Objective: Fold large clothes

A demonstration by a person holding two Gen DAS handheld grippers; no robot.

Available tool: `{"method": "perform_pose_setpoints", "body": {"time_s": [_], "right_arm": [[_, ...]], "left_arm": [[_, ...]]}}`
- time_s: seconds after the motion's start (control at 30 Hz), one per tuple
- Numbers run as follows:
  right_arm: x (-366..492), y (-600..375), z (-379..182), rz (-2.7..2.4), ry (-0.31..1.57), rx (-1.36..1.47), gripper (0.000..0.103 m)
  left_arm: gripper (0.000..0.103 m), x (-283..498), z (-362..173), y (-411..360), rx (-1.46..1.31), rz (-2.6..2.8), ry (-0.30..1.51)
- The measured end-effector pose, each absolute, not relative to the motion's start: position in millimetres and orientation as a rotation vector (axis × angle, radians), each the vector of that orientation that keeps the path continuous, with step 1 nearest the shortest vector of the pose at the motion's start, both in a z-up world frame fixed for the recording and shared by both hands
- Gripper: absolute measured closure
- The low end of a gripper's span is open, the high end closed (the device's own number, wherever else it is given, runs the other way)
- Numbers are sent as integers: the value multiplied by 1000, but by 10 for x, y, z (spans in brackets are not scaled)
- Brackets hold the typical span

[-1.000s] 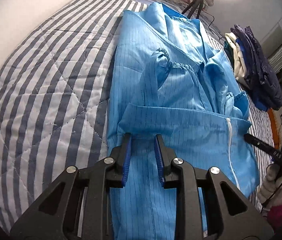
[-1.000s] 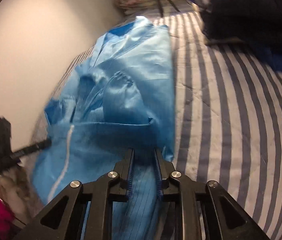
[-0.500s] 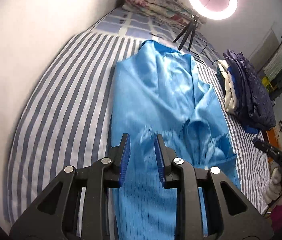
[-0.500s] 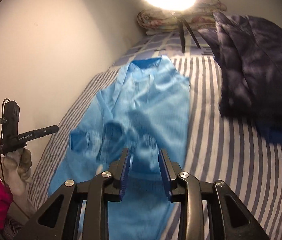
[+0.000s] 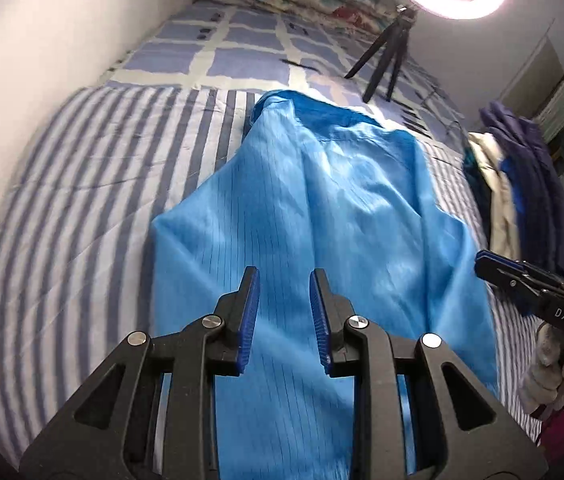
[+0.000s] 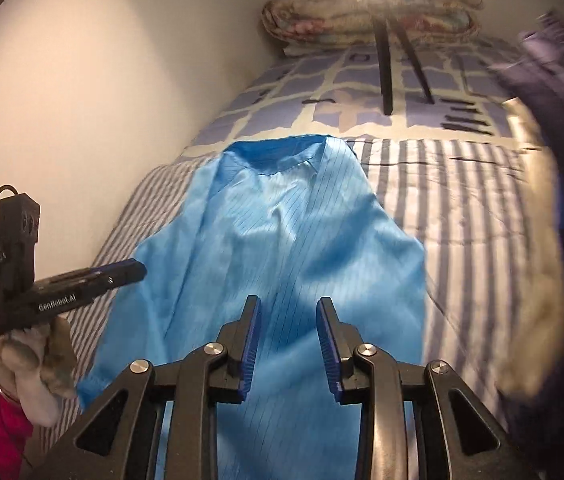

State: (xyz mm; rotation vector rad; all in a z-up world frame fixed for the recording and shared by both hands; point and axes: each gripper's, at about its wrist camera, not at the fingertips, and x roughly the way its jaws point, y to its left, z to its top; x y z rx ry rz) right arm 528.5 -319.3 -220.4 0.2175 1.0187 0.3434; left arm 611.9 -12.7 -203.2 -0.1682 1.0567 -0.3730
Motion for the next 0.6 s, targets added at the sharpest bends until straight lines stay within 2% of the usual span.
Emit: {"method": "perform_pose_setpoints", "body": {"time_s": [0.13,0.17,0.2,0.23,0.27,0.37,0.43,0.47,0.5,0.53,0.6], "right_arm": [[5612,-3103,-2550,278,1088,165,74],[5642,-3096,-2608,268,1102,153,74],[5626,-3095,-2590,274,1071,145,72],[5638,-3076,-2576,295,1084,130,67],[5627,-3069,-2551,306,1092,111,67],[5581,-3097,-2304,361,1030,67,65],[5575,-3211,-2116,363,952,89,38],[5594,-3261,-2066,345,927,97,32],[5632,-3301,-2035,329,909,107,27],[5685,-3361,-2016,316,903,128,27],[5808,-3435,-2047,306,913,166,27]], "left_arm": [[77,6417,-2410,-187,-168,-329,1109],[74,6436,-2422,-189,-173,-333,1065],[67,6447,-2426,-209,-170,-341,1050],[65,6466,-2434,-244,-160,-352,1049],[60,6475,-2415,-281,-138,-363,1048],[58,6520,-2292,-299,-129,-395,1057],[55,6570,-2164,-224,-181,-415,1011],[42,6609,-2102,-176,-211,-415,989],[24,6669,-2049,-116,-248,-409,972],[19,6750,-2013,-53,-292,-390,964],[19,6890,-2002,19,-373,-384,982]]}}
